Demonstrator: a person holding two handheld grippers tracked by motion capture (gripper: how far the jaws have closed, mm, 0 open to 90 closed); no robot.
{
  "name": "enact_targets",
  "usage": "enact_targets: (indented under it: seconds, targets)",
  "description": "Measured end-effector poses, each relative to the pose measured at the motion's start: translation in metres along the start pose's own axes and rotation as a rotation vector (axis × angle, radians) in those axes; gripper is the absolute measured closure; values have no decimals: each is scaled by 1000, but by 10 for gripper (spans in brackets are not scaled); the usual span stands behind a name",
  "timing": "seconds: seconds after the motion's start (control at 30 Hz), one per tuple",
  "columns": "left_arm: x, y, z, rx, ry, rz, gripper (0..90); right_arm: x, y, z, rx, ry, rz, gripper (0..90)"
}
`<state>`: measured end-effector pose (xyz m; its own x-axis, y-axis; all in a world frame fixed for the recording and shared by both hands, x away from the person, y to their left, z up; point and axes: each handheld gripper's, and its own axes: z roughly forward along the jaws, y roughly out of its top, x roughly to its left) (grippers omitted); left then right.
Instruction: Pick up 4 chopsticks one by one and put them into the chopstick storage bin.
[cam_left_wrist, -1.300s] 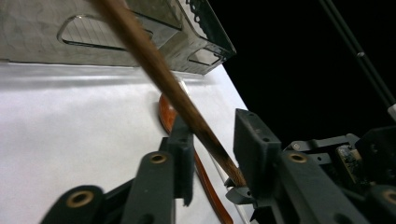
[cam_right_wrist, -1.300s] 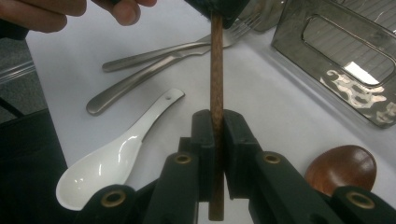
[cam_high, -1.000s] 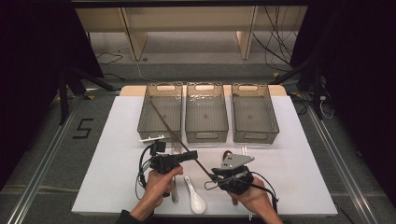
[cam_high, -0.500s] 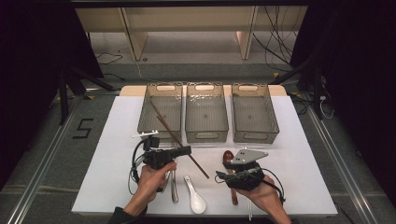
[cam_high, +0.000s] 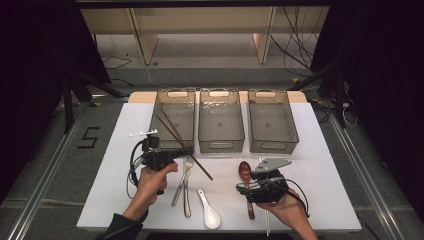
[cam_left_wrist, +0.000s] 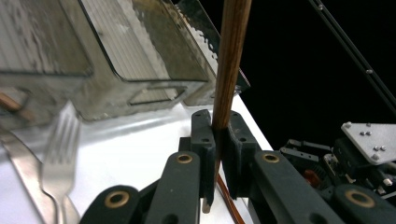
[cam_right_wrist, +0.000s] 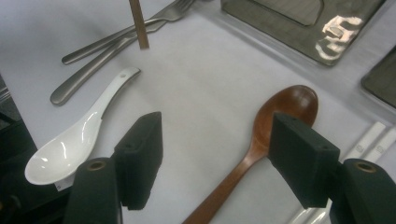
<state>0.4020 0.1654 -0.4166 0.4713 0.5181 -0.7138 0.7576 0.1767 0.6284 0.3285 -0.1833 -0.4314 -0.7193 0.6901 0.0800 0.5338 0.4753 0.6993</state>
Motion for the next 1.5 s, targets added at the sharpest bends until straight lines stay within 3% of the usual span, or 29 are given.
enact_targets:
  seconds: [0.53,0.8,1.03,1.5]
  targets:
    - [5,67,-21,-28,85,32,835,-5,-6,-6,-11,-15,12,328]
    - [17,96,-25,-39,136,15,835,-6,-7,-8,-13,-16,17,310]
    - [24,113,-22,-39,179,6,834,-7,-8,-7,-12,-18,16,301]
    - [40,128,-1,-15,263,-14,833,-7,-8,-8,-30,-29,15,274]
